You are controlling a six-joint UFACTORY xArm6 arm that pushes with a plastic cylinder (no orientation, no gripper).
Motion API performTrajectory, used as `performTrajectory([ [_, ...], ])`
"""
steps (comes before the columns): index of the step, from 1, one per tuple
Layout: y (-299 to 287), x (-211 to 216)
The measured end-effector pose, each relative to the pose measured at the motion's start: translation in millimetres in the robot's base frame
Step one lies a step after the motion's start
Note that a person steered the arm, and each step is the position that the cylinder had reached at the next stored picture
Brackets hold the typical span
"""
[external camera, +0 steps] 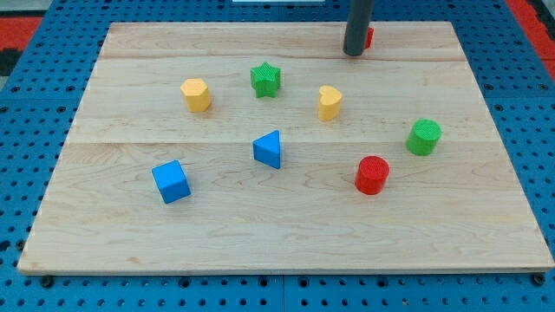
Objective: Push the red star downwards slightly
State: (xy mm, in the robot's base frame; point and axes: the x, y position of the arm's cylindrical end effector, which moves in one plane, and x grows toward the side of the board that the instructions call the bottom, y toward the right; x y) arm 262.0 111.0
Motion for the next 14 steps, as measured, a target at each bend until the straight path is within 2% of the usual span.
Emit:
performTrajectory([
  [1, 1.3, 11.9],
  [2, -48.6, -0.7],
  [3, -78.6, -41.8],
  [4, -55.7, -69.5],
  [6, 46.5, -69.9],
  [13, 20.1, -55.3],
  [14, 33.2, -38.7],
])
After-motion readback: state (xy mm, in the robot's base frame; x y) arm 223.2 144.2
